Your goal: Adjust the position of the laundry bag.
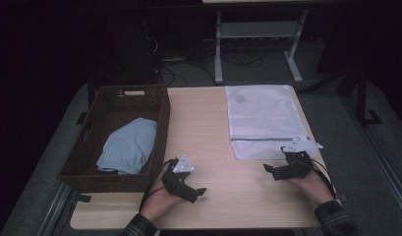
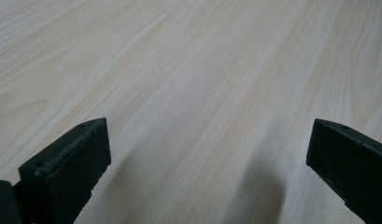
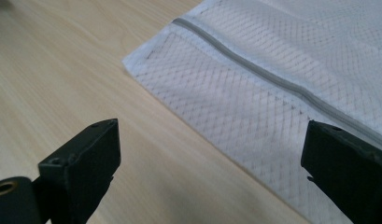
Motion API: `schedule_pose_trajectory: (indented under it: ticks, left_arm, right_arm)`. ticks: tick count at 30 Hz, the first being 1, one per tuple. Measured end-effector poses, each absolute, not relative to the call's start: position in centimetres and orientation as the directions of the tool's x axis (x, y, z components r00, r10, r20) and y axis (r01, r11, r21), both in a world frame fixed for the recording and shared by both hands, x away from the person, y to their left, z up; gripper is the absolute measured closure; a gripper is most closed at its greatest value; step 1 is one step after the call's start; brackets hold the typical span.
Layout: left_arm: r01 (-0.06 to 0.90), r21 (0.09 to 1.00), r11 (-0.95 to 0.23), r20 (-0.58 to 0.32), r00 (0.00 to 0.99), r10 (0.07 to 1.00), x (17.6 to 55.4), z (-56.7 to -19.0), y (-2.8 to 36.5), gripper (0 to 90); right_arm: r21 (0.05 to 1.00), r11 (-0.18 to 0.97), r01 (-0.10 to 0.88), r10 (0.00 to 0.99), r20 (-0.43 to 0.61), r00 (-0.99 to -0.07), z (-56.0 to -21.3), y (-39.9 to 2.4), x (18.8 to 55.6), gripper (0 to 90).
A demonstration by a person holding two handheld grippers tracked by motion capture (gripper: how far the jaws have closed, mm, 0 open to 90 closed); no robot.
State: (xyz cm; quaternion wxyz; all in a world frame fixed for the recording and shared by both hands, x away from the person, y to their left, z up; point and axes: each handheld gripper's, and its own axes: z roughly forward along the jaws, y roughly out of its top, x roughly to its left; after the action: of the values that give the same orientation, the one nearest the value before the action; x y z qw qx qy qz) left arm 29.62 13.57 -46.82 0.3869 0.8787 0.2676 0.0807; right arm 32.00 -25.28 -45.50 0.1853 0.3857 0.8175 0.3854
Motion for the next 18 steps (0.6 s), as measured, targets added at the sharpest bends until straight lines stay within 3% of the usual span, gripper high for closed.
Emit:
schedule_pose_trajectory:
  ticks: [18]
  left_arm:
    - [0.407, 0.724, -0.557, -0.061, 0.842, 0.537, 29.3, -46.8, 13.8, 0.0]
  right_arm:
    - [0.801, 0.351, 0.485, 0.792, 0.023, -0.611, -44.5, -24.4, 36.3, 5.1]
